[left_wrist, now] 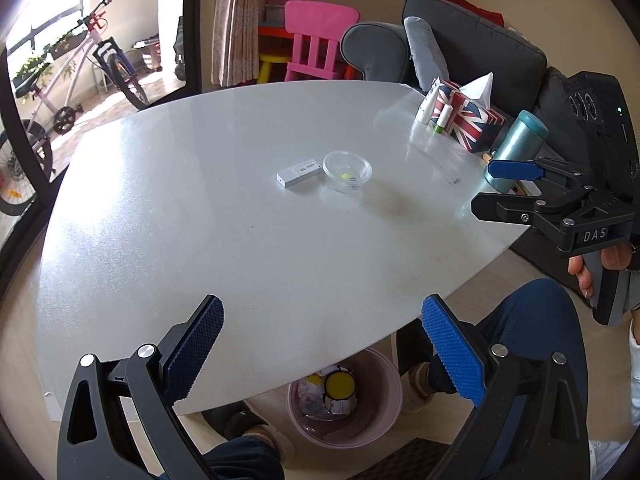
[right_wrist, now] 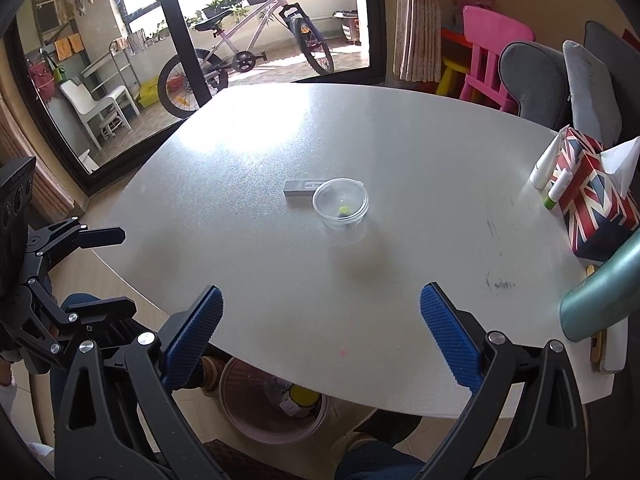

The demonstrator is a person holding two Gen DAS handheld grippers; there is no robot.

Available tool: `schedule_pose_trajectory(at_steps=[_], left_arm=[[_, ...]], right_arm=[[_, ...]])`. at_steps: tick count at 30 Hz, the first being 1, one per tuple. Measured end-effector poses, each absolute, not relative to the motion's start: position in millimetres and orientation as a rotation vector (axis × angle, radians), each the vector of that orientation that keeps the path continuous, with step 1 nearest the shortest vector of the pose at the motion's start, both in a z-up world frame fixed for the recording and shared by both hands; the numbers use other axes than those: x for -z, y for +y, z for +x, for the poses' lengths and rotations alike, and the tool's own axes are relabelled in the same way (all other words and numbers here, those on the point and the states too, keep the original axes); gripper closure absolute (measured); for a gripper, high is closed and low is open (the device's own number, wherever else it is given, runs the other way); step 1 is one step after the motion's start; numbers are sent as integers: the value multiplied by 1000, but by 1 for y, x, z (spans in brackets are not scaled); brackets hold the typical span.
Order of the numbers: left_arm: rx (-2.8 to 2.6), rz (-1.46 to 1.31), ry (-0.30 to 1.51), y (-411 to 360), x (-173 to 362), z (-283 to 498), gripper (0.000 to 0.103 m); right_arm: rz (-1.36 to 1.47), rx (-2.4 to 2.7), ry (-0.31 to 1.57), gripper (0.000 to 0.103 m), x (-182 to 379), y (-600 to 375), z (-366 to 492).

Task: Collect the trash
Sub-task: 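Move both open tools back over the table toward the small clear bowl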

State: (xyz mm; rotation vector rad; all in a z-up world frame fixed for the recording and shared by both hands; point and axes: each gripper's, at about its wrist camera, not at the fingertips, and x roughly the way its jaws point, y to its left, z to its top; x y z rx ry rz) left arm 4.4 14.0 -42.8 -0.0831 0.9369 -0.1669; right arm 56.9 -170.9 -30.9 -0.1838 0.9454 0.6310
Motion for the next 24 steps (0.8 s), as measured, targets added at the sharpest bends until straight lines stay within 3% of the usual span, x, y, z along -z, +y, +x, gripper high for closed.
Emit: schedule_pose_trajectory(at_steps=[24], left_arm=[[137,-86,965,45,57,67,7]], right_arm=[[-224,-599,1049,6,82,-117,151]])
